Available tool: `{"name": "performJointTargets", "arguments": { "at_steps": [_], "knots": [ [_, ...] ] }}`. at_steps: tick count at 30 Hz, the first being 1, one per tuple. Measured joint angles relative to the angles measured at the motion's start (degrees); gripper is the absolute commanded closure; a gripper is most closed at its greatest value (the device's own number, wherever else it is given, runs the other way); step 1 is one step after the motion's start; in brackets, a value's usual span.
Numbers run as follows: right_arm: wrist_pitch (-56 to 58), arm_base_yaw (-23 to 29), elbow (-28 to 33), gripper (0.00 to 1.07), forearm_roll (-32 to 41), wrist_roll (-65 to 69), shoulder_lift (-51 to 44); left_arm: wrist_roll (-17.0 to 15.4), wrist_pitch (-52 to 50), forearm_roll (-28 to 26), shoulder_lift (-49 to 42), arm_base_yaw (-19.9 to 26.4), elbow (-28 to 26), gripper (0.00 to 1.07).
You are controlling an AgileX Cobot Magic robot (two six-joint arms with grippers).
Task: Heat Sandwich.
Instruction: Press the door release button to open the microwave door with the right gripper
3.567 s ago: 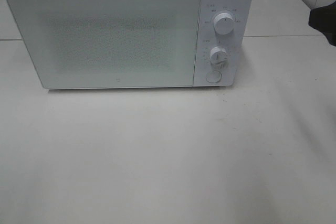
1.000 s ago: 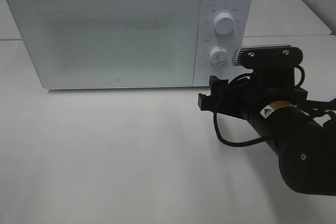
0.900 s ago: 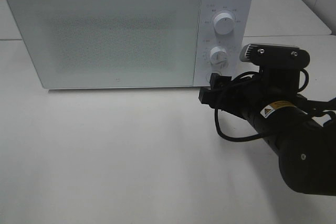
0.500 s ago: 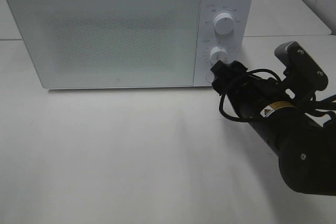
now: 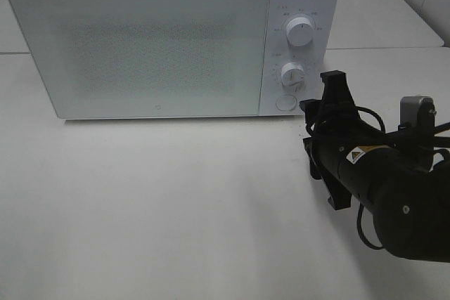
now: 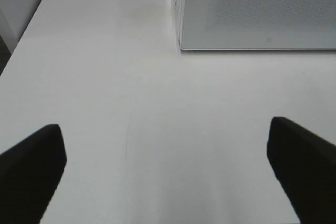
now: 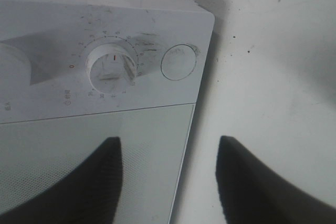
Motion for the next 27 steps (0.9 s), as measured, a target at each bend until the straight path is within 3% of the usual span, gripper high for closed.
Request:
{"name": "performJointTargets", "arguments": {
  "at_steps": [3, 4, 5, 27],
  "knots": [
    [0.0, 0.0, 0.0, 0.92, 0.0, 0.2, 0.0, 0.0, 0.0, 0.0, 0.0, 0.0, 0.0, 0.05],
    [0.0, 0.0, 0.0, 0.92, 0.0, 0.2, 0.0, 0.0, 0.0, 0.0, 0.0, 0.0, 0.0, 0.05],
    [0.3, 0.0, 0.0, 1.07, 0.0, 0.2, 0.0, 0.0, 0.0, 0.0, 0.0, 0.0, 0.0, 0.05],
    [1.4, 0.0, -0.2, 1.07, -0.1, 7.6, 3.7, 0.0, 0.0, 0.0, 0.0, 0.0, 0.0, 0.05]
  ]
}}
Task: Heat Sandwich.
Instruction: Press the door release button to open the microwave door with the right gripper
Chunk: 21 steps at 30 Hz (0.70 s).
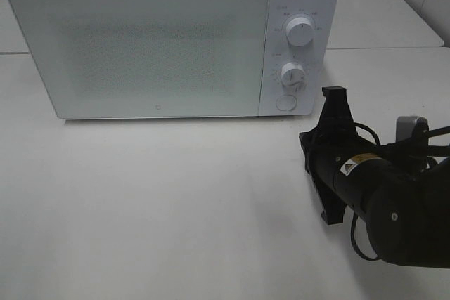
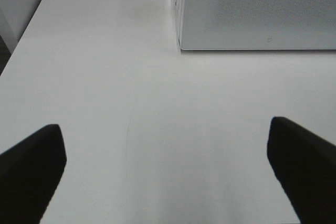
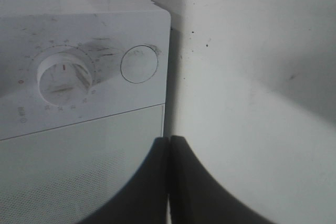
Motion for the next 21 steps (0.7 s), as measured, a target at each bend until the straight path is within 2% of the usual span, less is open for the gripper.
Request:
{"name": "performJointTargets", "arguments": {
  "at_steps": [7, 21],
  "knots": [
    [0.1, -3.2, -3.6, 1.07, -4.7, 0.9, 2.9, 0.0, 0.0, 0.0, 0.0, 0.0, 0.0, 0.05],
    [0.9, -9.1, -11.8, 1.07, -8.8, 2.4, 9.1, 0.0, 0.0, 0.0, 0.0, 0.0, 0.0, 0.05]
  ]
}}
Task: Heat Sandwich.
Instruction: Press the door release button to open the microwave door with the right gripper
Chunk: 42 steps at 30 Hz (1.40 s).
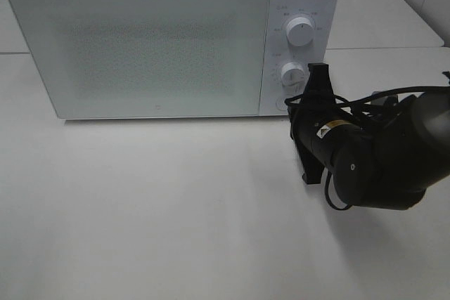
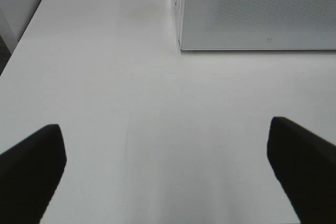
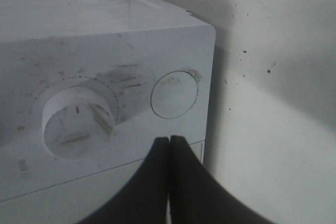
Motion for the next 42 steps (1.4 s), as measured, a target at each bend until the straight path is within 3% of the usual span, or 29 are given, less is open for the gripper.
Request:
{"name": "performJointTargets", "arguments": {
  "at_steps": [25, 42],
  "knots": [
    [4.7, -5.6, -11.5, 1.07, -3.3, 0.5, 9.2, 0.0, 0.0, 0.0, 0.0, 0.0, 0.0, 0.05],
    [6.6, -6.5, -12.5, 1.07, -4.1, 0.4, 9.0, 0.0, 0.0, 0.0, 0.0, 0.0, 0.0, 0.05]
  ]
}}
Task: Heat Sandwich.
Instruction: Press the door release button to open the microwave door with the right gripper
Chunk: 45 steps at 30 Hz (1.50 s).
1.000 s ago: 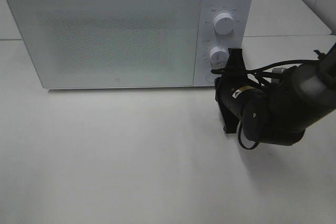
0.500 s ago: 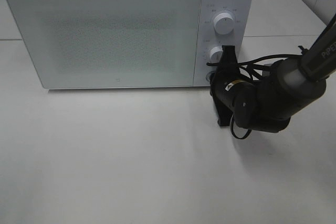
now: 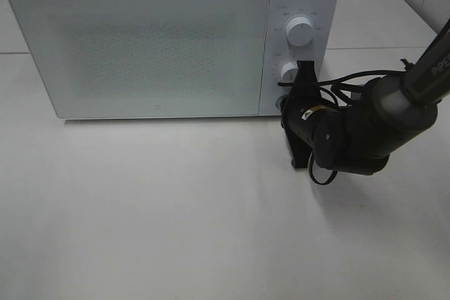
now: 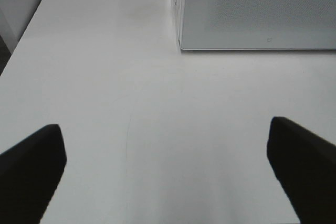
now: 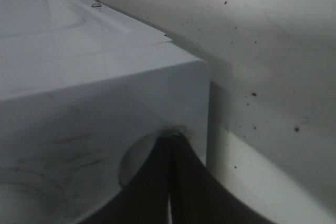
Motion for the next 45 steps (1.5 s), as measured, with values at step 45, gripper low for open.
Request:
{"name": "performJointTargets", "arguments": {
  "at_steps": [45],
  "knots": [
    [-0.5, 1.6, -4.6, 1.07, 8.3, -3.0, 2.2, 0.0, 0.0, 0.0, 0.0, 0.0, 0.0, 0.05]
  ]
}}
